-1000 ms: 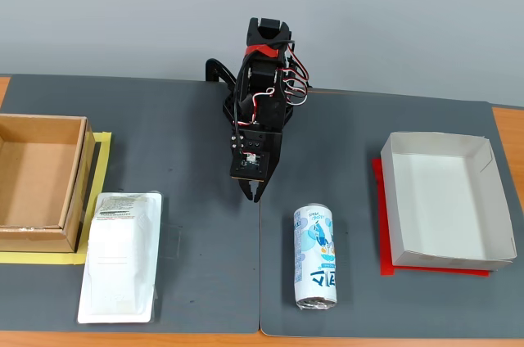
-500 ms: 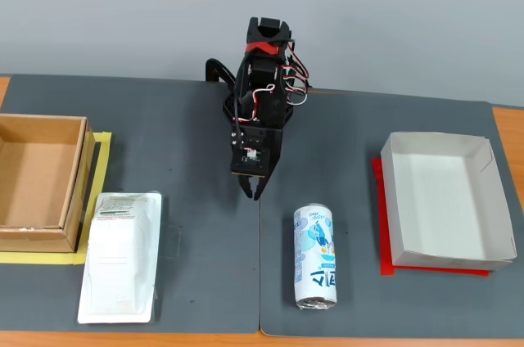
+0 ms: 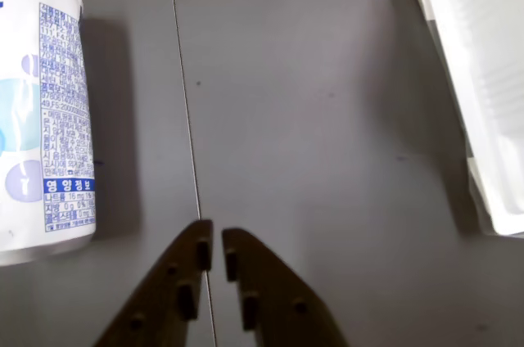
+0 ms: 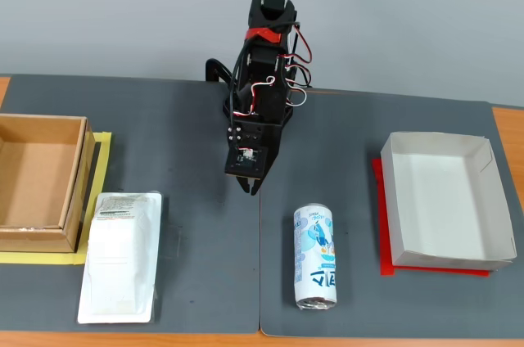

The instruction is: Pick the sandwich and put it in the gray box

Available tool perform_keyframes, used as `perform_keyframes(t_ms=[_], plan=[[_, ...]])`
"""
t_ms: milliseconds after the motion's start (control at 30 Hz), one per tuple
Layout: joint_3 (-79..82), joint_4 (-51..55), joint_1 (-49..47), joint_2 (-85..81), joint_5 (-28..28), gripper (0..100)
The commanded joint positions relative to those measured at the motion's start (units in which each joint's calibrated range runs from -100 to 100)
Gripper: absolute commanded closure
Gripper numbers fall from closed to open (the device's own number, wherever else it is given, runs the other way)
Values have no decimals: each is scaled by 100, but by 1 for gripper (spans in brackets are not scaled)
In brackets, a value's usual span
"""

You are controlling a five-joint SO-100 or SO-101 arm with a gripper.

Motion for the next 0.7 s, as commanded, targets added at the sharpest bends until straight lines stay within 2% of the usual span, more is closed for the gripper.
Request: perform_keyframes(t_ms=[0,133,267,500,667], plan=[[-400,126,186,316,-14,98],[-861,768,425,655,12,98],[-1784,1324,679,1087,376,96],[-2996,1671,1052,1935,730,78],[-3494,1663,1328,2223,1012,70]])
